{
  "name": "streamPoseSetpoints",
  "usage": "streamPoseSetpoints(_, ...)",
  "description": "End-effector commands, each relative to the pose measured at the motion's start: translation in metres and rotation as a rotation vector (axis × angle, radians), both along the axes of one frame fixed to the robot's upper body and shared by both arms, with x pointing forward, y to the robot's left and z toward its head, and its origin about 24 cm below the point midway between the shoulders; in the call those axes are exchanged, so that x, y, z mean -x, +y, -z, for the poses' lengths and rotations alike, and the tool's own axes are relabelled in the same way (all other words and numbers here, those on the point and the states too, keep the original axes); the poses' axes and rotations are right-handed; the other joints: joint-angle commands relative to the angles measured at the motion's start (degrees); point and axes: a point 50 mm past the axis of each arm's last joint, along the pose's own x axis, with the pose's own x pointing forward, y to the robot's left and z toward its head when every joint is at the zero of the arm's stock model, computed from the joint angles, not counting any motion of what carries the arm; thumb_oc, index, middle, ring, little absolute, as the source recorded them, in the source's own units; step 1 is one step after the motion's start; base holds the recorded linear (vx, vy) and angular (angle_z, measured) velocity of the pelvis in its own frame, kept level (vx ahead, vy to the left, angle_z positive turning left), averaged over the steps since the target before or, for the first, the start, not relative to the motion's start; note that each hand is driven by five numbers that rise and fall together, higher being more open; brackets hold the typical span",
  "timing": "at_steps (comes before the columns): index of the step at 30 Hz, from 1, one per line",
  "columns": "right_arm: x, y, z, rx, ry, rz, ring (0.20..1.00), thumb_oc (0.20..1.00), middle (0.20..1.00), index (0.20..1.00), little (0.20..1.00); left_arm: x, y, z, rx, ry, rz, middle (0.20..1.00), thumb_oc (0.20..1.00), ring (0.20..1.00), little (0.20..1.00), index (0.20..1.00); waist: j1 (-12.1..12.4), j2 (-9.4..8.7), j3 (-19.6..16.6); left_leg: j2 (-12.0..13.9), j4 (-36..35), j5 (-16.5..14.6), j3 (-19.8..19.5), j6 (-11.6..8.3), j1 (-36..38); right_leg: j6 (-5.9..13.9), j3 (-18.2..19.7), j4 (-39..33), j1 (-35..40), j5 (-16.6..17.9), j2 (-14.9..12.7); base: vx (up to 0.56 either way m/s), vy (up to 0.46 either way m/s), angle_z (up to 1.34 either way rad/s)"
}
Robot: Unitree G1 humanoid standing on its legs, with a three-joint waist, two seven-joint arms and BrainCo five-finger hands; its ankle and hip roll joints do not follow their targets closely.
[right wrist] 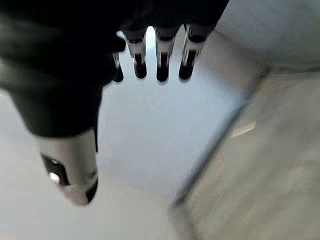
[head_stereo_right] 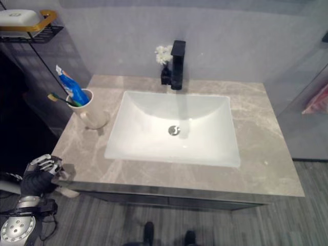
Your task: Put brush and paste in cup on sink, flatten towel.
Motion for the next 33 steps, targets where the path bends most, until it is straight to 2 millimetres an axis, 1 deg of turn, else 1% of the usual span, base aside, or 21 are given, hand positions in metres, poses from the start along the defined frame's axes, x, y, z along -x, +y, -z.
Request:
streamPoseSetpoints(1,-0.013,-0.004,0.001,-0.034,-0.05,-0.03,1.0,1.0,1.0,1.0,1.0,-0.005,0.001,-0.018,0.016,-0.093,0.03,0.2,0.2,0.2,0.2,0.2,0.63,-0.9,-0.67,1.91,0.39,-3.12,0.11,-1.75,-0.38,2.38,1.31,-0.05,-3.85,3.35,-3.31,-0.01,-0.025,0.05)
streamPoseSetpoints(2,-0.004,0.013,0.024,-0.161,-0.005,-0.028,1.0,1.0,1.0,1.0,1.0,-0.007,-0.001,-0.018,0.04,-0.096,0.043,0.2,0.2,0.2,0.2,0.2,0.91,-0.57,-0.52,1.92,0.39,-3.01,0.09,-1.85,-0.53,2.38,1.17,-0.05,-3.98,3.44,-3.33,-0.02,-0.02,0.07)
streamPoseSetpoints(3,-0.001,0.027,0.039,-0.251,0.037,-0.052,1.0,1.0,1.0,1.0,1.0,-0.009,-0.001,-0.017,0.056,-0.096,0.052,0.2,0.2,0.2,0.2,0.2,1.19,-0.33,-0.38,1.95,0.39,-2.85,0.1,-1.99,-0.65,2.37,1.02,-0.05,-4.09,3.52,-3.34,-0.02,-0.014,0.09)
streamPoseSetpoints(4,-0.002,0.027,0.04,-0.254,0.035,-0.055,1.0,1.0,1.0,1.0,1.0,-0.009,0.0,-0.018,0.055,-0.097,0.05,0.2,0.2,0.2,0.2,0.2,1.09,-0.44,-0.36,1.97,0.39,-2.86,0.11,-2.01,-0.67,2.36,1.03,-0.05,-4.12,3.52,-3.32,-0.02,-0.004,0.1)
streamPoseSetpoints(5,-0.002,0.041,0.053,-0.338,0.027,-0.045,1.0,1.0,1.0,1.0,1.0,-0.012,-0.003,-0.017,0.066,-0.093,0.071,0.2,0.2,0.2,0.2,0.2,1.14,-0.29,-0.28,1.99,0.39,-2.83,0.12,-2.06,-0.71,2.36,0.98,-0.05,-4.22,3.54,-3.33,0.0,-0.008,0.06)
streamPoseSetpoints(6,-0.001,0.076,0.078,-0.518,0.012,-0.046,1.0,1.0,1.0,1.0,1.0,-0.017,-0.009,-0.016,0.089,-0.08,0.116,0.2,0.2,0.2,0.2,0.2,1.57,0.08,-0.21,2.06,0.39,-2.83,0.35,-2.14,-0.7,2.35,0.99,-0.05,-4.33,3.6,-3.37,0.0,0.0,0.0)
streamPoseSetpoints(7,-0.002,0.076,0.079,-0.522,0.008,-0.049,1.0,1.0,1.0,1.0,1.0,-0.017,-0.008,-0.016,0.088,-0.081,0.115,0.2,0.2,0.2,0.2,0.2,1.57,-0.08,-0.12,2.08,0.39,-2.86,0.47,-2.15,-0.66,2.34,1.11,-0.05,-4.34,3.6,-3.36,0.0,0.0,0.0)
streamPoseSetpoints(8,0.009,0.105,0.095,-0.674,0.173,-0.18,1.0,1.0,1.0,1.0,1.0,-0.021,-0.009,-0.02,0.099,-0.094,0.139,0.2,0.2,0.2,0.2,0.2,2.25,0.21,-0.06,2.13,0.39,-2.7,0.66,-2.29,-0.68,2.26,1.08,-0.05,-4.42,3.64,-3.38,0.0,0.0,0.0)
streamPoseSetpoints(10,0.006,0.11,0.097,-0.688,0.185,-0.203,1.0,1.0,1.0,1.0,1.0,-0.02,-0.007,-0.02,0.11,-0.1,0.133,0.2,0.2,0.2,0.2,0.2,2.3,0.16,-0.15,2.15,0.39,-2.74,0.73,-2.33,-0.66,2.23,0.99,-0.05,-4.43,3.56,-3.39,0.02,-0.025,-0.04)
streamPoseSetpoints(11,0.002,0.123,0.103,-0.726,0.223,-0.285,1.0,1.0,1.0,1.0,1.0,-0.022,-0.007,-0.022,0.121,-0.115,0.125,0.2,0.2,0.2,0.2,0.2,2.54,0.31,-0.17,2.16,0.39,-2.63,0.74,-2.38,-0.68,2.19,0.97,-0.05,-4.48,3.59,-3.39,0.0,0.0,0.0)
streamPoseSetpoints(12,-0.001,0.135,0.108,-0.758,0.214,-0.331,1.0,1.0,1.0,1.0,1.0,-0.023,-0.008,-0.021,0.132,-0.12,0.126,0.2,0.2,0.2,0.2,0.2,2.48,0.33,-0.2,2.16,0.39,-2.59,0.82,-2.46,-0.71,2.16,0.92,-0.05,-4.54,3.57,-3.37,0.03,-0.038,0.0)
streamPoseSetpoints(13,-0.004,0.141,0.11,-0.774,0.21,-0.365,1.0,1.0,1.0,1.0,1.0,-0.024,-0.007,-0.022,0.131,-0.126,0.121,0.2,0.2,0.2,0.2,0.2,2.5,0.42,-0.22,2.16,0.39,-2.56,0.93,-2.53,-0.74,2.13,0.86,-0.05,-4.54,3.59,-3.38,0.04,-0.042,-0.01)
streamPoseSetpoints(14,-0.013,0.154,0.114,-0.788,0.235,-0.478,1.0,1.0,1.0,1.0,1.0,-0.027,-0.007,-0.021,0.142,-0.131,0.12,0.2,0.2,0.2,0.2,0.2,2.42,0.53,-0.33,2.17,0.39,-2.46,1.06,-2.64,-0.88,2.11,0.94,-0.05,-4.75,3.65,-3.38,0.04,-0.049,0.0)
streamPoseSetpoints(15,-0.024,0.161,0.115,-0.777,0.265,-0.598,1.0,1.0,1.0,1.0,1.0,-0.029,-0.005,-0.024,0.134,-0.146,0.11,0.2,0.2,0.2,0.2,0.2,2.33,0.69,-0.4,2.25,0.39,-2.37,1.23,-2.76,-1.07,2.07,1.05,-0.05,-4.98,3.68,-3.44,0.03,-0.04,-0.02)
streamPoseSetpoints(16,-0.023,0.161,0.115,-0.777,0.266,-0.598,1.0,1.0,1.0,1.0,1.0,-0.029,-0.005,-0.024,0.133,-0.145,0.109,0.2,0.2,0.2,0.2,0.2,2.29,0.66,-0.45,2.25,0.39,-2.36,1.23,-2.77,-1.1,2.07,1.04,-0.05,-5.01,3.68,-3.44,0.03,-0.039,-0.01)
streamPoseSetpoints(17,-0.032,0.16,0.113,-0.739,0.262,-0.658,1.0,1.0,1.0,1.0,1.0,-0.03,-0.001,-0.027,0.123,-0.163,0.085,0.2,0.2,0.2,0.2,0.2,2.17,0.7,-0.46,2.24,0.39,-2.33,1.35,-2.85,-1.23,2.04,1.08,-0.05,-5.13,3.67,-3.44,0.03,-0.031,-0.03)
streamPoseSetpoints(19,-0.035,0.155,0.11,-0.713,0.254,-0.669,1.0,1.0,1.0,1.0,1.0,-0.033,0.001,-0.028,0.119,-0.173,0.066,0.2,0.2,0.2,0.2,0.2,1.92,0.7,-0.46,2.27,0.39,-2.35,1.61,-2.95,-1.31,2.09,1.13,-0.05,-5.32,3.73,-3.49,0.03,-0.03,-0.03)
streamPoseSetpoints(24,-0.035,0.149,0.108,-0.697,0.245,-0.642,1.0,1.0,1.0,1.0,1.0,-0.038,0.002,-0.032,0.107,-0.195,0.056,0.2,0.2,0.2,0.2,0.2,1.53,0.92,-0.22,2.42,0.39,-2.28,2.08,-3.04,-1.57,2.13,1.69,-0.05,-5.92,3.81,-3.47,0.01,-0.01,-0.03)
streamPoseSetpoints(25,-0.03,0.147,0.109,-0.703,0.242,-0.601,1.0,1.0,1.0,1.0,1.0,-0.039,0.003,-0.031,0.111,-0.197,0.043,0.2,0.2,0.2,0.2,0.2,1.33,1.08,-0.13,2.43,0.39,-2.35,2.22,-3.08,-1.8,2.15,1.84,-0.05,-6.21,3.82,-3.53,0.02,-0.018,-0.08)
streamPoseSetpoints(30,-0.026,0.154,0.112,-0.738,0.261,-0.586,1.0,1.0,1.0,1.0,1.0,-0.041,0.003,-0.029,0.159,-0.22,0.005,0.2,0.2,0.2,0.2,0.2,1.2,1.17,0.22,2.49,0.39,-2.25,2.37,-3.22,-2.44,2.05,1.99,-0.05,-6.95,3.83,-3.53,0.01,-0.017,-0.06)
streamPoseSetpoints(33,-0.024,0.165,0.116,-0.773,0.278,-0.621,1.0,1.0,1.0,1.0,1.0,-0.041,0.005,-0.028,0.168,-0.22,-0.003,0.2,0.2,0.2,0.2,0.2,1.24,1.19,0.6,2.55,0.39,-2.04,2.55,-3.3,-3.05,2.04,2.11,-0.05,-7.68,3.93,-3.57,0.01,-0.01,-0.1)
